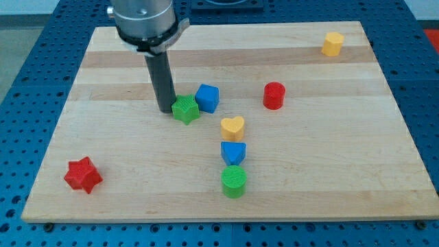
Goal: Push the red circle down and slightly up
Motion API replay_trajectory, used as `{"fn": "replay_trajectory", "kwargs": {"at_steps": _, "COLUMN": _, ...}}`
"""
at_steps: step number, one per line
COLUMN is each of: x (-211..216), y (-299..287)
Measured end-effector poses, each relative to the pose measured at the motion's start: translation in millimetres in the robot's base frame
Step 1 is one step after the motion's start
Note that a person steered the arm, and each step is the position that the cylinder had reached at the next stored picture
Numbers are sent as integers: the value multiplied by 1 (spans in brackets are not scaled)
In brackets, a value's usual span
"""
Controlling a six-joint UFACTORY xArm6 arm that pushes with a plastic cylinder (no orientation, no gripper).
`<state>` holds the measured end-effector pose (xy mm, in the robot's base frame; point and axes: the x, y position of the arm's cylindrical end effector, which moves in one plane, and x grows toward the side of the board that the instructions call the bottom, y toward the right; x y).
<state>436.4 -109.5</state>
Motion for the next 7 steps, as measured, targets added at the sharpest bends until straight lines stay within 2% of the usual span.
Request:
{"fn": "replay_trajectory", "kwargs": {"at_steps": 1, "x": -4, "y": 2}}
{"fn": "replay_trajectory", "kwargs": {"at_steps": 3, "x": -46, "y": 5}}
{"fn": "replay_trajectory", "kwargs": {"at_steps": 4, "x": -91, "y": 9}}
{"fn": "replay_trajectory", "kwargs": {"at_steps": 5, "x": -127, "y": 47}}
{"fn": "replay_trajectory", "kwargs": {"at_steps": 6, "x": -140, "y": 84}}
{"fn": "replay_trajectory", "kwargs": {"at_steps": 7, "x": -110, "y": 89}}
